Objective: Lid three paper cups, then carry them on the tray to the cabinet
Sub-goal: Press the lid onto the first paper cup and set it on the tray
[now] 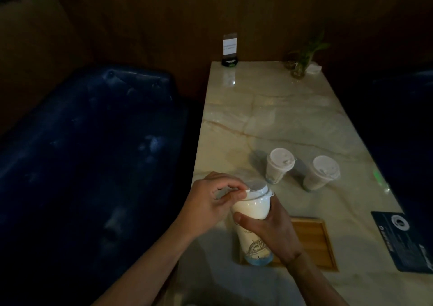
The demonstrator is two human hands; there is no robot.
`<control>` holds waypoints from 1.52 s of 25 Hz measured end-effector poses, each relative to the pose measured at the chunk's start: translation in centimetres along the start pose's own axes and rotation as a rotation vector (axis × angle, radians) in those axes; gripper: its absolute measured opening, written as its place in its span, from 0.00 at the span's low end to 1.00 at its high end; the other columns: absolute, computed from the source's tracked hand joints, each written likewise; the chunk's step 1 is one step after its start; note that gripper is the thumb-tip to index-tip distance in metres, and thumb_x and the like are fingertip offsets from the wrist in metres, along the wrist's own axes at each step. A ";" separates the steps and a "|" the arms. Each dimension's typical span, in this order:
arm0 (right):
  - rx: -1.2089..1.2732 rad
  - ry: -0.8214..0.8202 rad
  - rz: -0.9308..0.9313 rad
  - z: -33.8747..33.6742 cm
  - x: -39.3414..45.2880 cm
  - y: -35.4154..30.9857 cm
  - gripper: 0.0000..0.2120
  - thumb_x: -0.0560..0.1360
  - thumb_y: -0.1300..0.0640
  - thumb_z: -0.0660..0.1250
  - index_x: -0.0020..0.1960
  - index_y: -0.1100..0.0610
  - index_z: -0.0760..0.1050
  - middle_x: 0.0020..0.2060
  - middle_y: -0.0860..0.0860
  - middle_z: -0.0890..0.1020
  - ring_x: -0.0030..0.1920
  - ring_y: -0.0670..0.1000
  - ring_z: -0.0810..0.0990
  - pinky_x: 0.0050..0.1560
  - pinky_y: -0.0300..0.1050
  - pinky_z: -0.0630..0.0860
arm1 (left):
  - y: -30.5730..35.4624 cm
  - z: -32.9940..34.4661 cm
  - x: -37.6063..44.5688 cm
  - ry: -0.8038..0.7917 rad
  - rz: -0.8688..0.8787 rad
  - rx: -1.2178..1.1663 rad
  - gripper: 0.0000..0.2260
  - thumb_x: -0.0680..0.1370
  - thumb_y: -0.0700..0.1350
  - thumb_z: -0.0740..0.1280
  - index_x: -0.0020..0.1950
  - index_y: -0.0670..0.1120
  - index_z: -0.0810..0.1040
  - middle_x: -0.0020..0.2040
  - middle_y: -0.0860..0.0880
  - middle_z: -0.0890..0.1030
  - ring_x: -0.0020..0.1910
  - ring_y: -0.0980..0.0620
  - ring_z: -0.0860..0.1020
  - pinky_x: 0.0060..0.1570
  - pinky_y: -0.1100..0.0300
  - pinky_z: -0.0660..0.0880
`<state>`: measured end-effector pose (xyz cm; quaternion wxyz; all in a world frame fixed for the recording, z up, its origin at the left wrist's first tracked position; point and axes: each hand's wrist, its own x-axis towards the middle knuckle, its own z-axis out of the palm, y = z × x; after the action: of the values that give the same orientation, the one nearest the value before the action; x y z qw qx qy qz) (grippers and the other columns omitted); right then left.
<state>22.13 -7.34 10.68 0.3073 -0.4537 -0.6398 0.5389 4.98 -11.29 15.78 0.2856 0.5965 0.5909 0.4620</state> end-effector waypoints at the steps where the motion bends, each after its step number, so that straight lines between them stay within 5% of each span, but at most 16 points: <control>1: -0.006 -0.005 0.000 -0.1 0.0 0.0 0.35 0.58 0.43 0.80 0.62 0.47 0.72 0.52 0.44 0.83 0.50 0.40 0.82 0.48 0.38 0.81 | 0.0 -0.1 -0.1 0.002 0.008 -0.001 0.06 0.73 0.49 0.73 0.48 0.50 0.85 0.47 0.57 0.85 0.54 0.56 0.80 0.56 0.63 0.75; 6: -0.038 -0.006 -0.004 -0.5 -0.1 0.4 0.37 0.55 0.38 0.78 0.61 0.45 0.72 0.51 0.43 0.83 0.50 0.40 0.82 0.45 0.37 0.81 | -0.1 0.4 -0.6 0.018 0.034 0.020 0.06 0.74 0.50 0.72 0.48 0.51 0.84 0.48 0.57 0.84 0.54 0.56 0.79 0.55 0.67 0.73; 11: -0.028 -0.049 0.056 -0.4 -0.3 1.6 0.32 0.59 0.47 0.81 0.60 0.45 0.72 0.52 0.45 0.83 0.51 0.42 0.82 0.48 0.41 0.82 | -1.6 1.3 -1.4 -0.002 -0.028 0.041 0.06 0.74 0.49 0.71 0.49 0.50 0.83 0.48 0.58 0.83 0.54 0.60 0.78 0.52 0.75 0.67; 14: 0.014 -0.052 0.087 -0.1 0.4 2.1 0.32 0.61 0.51 0.81 0.61 0.47 0.71 0.53 0.47 0.83 0.52 0.44 0.82 0.52 0.46 0.82 | -2.9 1.8 -1.6 -0.051 -0.120 -0.102 0.08 0.76 0.52 0.69 0.53 0.52 0.82 0.55 0.57 0.81 0.60 0.56 0.78 0.56 0.66 0.73; 17: 0.094 -0.053 0.113 -0.3 1.5 2.8 0.29 0.63 0.56 0.82 0.60 0.51 0.73 0.52 0.52 0.84 0.51 0.48 0.84 0.50 0.47 0.82 | -4.2 2.8 -2.0 -0.052 -0.225 -0.340 0.13 0.76 0.42 0.72 0.57 0.56 0.82 0.64 0.54 0.77 0.66 0.56 0.75 0.59 0.67 0.74; 22: 0.212 -0.177 0.168 -1.5 2.8 4.0 0.29 0.68 0.66 0.77 0.65 0.56 0.70 0.56 0.55 0.83 0.55 0.51 0.83 0.47 0.42 0.82 | -5.4 3.4 -1.1 -0.066 -0.439 -0.536 0.21 0.73 0.40 0.76 0.62 0.57 0.80 0.60 0.54 0.83 0.59 0.58 0.80 0.51 0.66 0.78; 25: 0.166 -0.249 0.199 -2.5 3.4 4.7 0.34 0.69 0.69 0.75 0.70 0.56 0.65 0.60 0.55 0.80 0.59 0.53 0.80 0.55 0.46 0.80 | -6.1 3.4 -0.4 -0.098 -0.423 -0.499 0.22 0.71 0.37 0.77 0.60 0.55 0.80 0.56 0.55 0.84 0.58 0.60 0.80 0.51 0.67 0.78; 31: -0.003 -0.217 0.136 -3.3 2.9 6.5 0.35 0.66 0.73 0.76 0.66 0.53 0.68 0.56 0.50 0.79 0.53 0.43 0.78 0.50 0.29 0.76 | -7.7 4.7 -0.7 -0.147 -0.371 -0.365 0.24 0.67 0.37 0.79 0.55 0.59 0.80 0.59 0.59 0.81 0.60 0.62 0.78 0.56 0.63 0.78; 36: -0.074 -0.223 0.043 -3.6 2.8 8.8 0.36 0.61 0.77 0.77 0.57 0.47 0.72 0.53 0.50 0.81 0.50 0.34 0.80 0.53 0.31 0.76 | -9.2 6.6 -1.7 -0.145 -0.354 -0.297 0.25 0.64 0.35 0.81 0.55 0.54 0.79 0.64 0.47 0.80 0.62 0.50 0.79 0.63 0.55 0.76; 38: -0.078 -0.195 0.059 -3.4 2.6 10.3 0.37 0.59 0.74 0.80 0.61 0.52 0.72 0.57 0.57 0.80 0.57 0.46 0.80 0.61 0.44 0.76 | -9.7 7.4 -2.2 -0.142 -0.360 -0.249 0.26 0.64 0.34 0.81 0.57 0.51 0.79 0.65 0.45 0.79 0.62 0.49 0.80 0.64 0.55 0.76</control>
<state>26.68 -3.49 1.29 0.2096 -0.4295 -0.6734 0.5641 7.57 -10.57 3.72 0.4758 0.4725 0.6046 0.4300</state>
